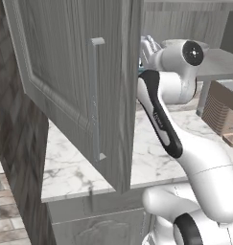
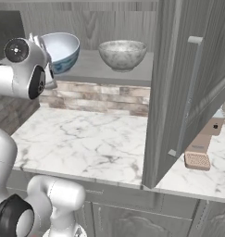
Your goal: Open the cabinet. Pick the bowls from the counter and place them in the cabinet. Then close the cabinet.
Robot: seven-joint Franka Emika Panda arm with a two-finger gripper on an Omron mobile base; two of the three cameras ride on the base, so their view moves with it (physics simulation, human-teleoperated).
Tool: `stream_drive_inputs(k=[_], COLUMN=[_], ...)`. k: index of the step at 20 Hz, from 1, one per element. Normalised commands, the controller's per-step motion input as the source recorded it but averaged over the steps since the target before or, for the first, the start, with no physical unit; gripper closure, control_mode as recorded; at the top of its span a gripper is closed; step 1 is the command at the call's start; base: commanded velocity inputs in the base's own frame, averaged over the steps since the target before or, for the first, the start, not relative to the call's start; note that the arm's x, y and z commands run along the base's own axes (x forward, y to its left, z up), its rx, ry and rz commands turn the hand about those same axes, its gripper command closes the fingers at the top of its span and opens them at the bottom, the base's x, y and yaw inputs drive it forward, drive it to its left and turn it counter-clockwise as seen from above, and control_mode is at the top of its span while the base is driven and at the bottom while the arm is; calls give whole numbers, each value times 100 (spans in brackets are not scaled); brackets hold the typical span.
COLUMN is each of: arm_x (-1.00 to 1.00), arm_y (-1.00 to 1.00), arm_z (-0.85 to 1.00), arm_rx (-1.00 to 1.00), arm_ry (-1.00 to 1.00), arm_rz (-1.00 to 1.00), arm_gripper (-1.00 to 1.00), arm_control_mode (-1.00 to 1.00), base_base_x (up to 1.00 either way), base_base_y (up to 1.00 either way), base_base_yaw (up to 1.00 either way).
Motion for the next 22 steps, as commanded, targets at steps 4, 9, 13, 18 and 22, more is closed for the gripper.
stream_drive_inputs(k=[4,9,13,18,22], arm_x=[39,39,42,51,53], arm_y=[0,0,1,10,21], arm_z=[-31,-43,-51,-51,-51], arm_rx=[6,7,8,7,5], arm_ry=[0,0,0,0,-5], arm_rz=[0,1,1,1,0], arm_gripper=[100,100,100,100,100], arm_control_mode=[-100,-100,-100,-100,-100], base_base_x=[0,0,0,0,0], base_base_y=[0,0,0,0,0], base_base_yaw=[0,0,0,0,0])
